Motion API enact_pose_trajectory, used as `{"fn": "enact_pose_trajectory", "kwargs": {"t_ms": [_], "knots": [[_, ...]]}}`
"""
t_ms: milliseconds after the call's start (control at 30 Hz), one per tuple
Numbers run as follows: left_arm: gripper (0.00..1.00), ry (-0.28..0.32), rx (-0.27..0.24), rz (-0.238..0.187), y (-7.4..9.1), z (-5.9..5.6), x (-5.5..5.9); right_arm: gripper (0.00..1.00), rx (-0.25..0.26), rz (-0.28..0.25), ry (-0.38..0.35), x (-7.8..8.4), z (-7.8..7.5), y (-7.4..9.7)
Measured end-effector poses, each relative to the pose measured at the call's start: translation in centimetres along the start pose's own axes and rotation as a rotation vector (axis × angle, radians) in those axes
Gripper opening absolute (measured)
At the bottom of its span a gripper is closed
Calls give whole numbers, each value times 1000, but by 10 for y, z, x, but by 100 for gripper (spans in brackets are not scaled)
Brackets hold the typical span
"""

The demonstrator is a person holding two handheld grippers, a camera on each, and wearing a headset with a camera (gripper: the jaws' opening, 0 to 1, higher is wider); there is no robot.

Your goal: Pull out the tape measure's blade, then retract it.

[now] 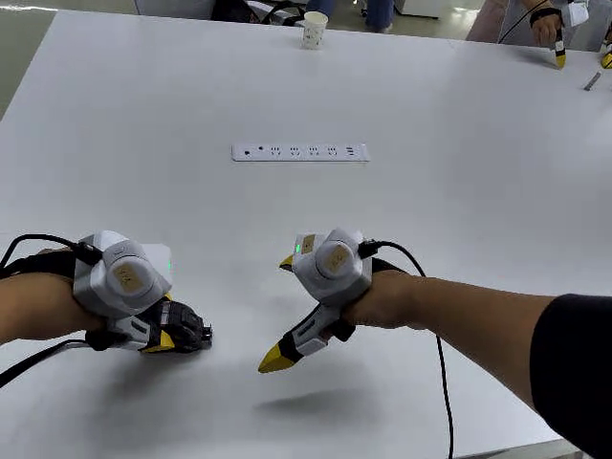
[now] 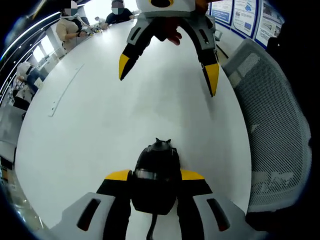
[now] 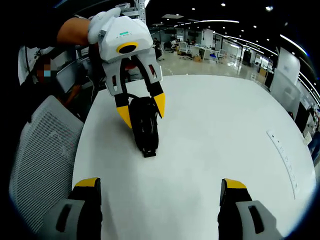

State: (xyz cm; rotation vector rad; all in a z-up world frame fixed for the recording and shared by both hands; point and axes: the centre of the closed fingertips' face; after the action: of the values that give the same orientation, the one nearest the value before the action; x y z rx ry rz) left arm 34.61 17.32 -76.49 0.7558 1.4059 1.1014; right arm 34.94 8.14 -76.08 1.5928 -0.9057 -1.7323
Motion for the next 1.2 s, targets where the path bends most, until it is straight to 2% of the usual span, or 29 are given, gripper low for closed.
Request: {"fn": "enact_pose_trajectory", "kwargs": {"t_ms": [67,167,233,367,567,767,933,1200], "knots": [[30,4,3,-11,0,0,0,99,-3,-5,3,-5,-2,-5],[30,4,3,-20,0,0,1,91,-5,0,-4,-8,-3,-13],[30,5,4,-26,0,0,0,92,-5,12,-28,-7,-5,-20],[30,9,4,-24,-1,0,-1,85,-9,16,-26,-12,-3,-27],[31,11,-8,-19,-4,1,1,72,-23,37,50,-14,6,-39],[31,11,-6,-16,-5,2,1,50,-43,29,94,-21,12,-50],[31,13,-5,-19,-6,3,1,40,-69,30,119,-26,17,-58],[31,14,-2,-15,-7,3,1,27,-79,50,160,-31,20,-71]]}}
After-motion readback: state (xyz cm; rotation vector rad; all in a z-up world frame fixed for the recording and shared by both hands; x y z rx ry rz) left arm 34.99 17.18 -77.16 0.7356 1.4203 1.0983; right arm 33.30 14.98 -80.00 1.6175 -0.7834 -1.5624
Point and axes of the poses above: the centre of the closed fingertips' face, and the gripper's own axes: y roughly backward along the fingers, z roughly to its left, x roughly out of its underside, and after that the axes turned 5 degrees about z, right-handed
